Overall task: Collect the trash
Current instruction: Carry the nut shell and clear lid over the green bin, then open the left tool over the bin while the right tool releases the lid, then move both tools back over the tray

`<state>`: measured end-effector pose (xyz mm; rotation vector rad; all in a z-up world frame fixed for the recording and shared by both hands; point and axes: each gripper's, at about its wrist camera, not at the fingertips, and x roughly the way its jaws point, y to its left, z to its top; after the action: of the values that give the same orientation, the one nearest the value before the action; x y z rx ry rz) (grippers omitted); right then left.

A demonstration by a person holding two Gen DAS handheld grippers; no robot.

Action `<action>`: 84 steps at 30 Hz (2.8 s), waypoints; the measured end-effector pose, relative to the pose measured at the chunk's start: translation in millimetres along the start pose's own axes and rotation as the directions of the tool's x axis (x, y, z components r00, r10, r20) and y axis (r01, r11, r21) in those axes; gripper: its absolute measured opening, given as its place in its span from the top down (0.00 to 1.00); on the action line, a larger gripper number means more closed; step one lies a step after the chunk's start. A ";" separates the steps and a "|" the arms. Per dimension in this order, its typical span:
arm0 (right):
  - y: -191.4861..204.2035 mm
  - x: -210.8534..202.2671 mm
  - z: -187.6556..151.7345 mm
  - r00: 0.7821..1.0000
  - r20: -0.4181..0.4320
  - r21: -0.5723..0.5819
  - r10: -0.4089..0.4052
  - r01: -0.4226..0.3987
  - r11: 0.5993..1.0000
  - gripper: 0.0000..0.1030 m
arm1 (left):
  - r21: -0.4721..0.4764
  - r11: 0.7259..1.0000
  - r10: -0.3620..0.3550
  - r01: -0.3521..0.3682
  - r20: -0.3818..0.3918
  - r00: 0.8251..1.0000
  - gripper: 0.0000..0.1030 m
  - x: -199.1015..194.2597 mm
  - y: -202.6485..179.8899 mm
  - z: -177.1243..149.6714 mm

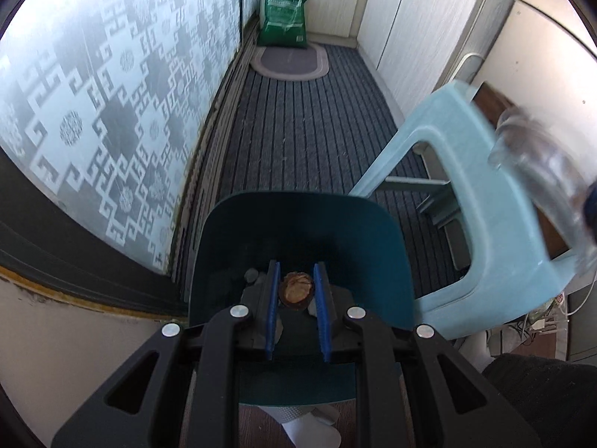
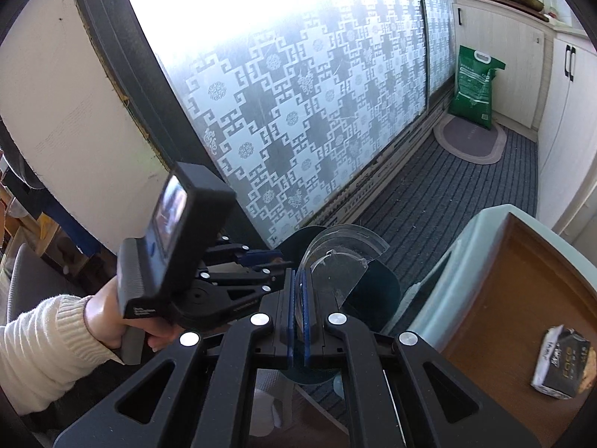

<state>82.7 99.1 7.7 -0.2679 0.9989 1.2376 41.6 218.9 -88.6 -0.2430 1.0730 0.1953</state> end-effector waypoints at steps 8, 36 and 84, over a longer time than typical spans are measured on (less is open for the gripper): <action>4.7 24.1 -0.3 0.999 -0.047 0.002 0.002 -0.002 1.000 0.97 | 0.017 1.000 0.017 -0.014 -0.127 0.992 0.80 45.7 7.7 -17.2; 14.4 126.1 -26.6 0.967 -0.244 -0.035 -0.078 0.072 0.997 0.97 | -0.086 0.996 0.020 0.005 0.284 0.959 0.83 -86.0 33.7 7.7; -28.4 -55.7 -7.0 0.972 0.147 0.007 -0.186 0.187 0.982 0.76 | 0.069 0.974 -0.212 0.216 0.608 0.765 0.53 -222.1 -86.9 38.0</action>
<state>104.8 47.5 36.2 -0.2663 0.8230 1.0737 -5.8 138.0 133.9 -0.2795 0.3848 0.0586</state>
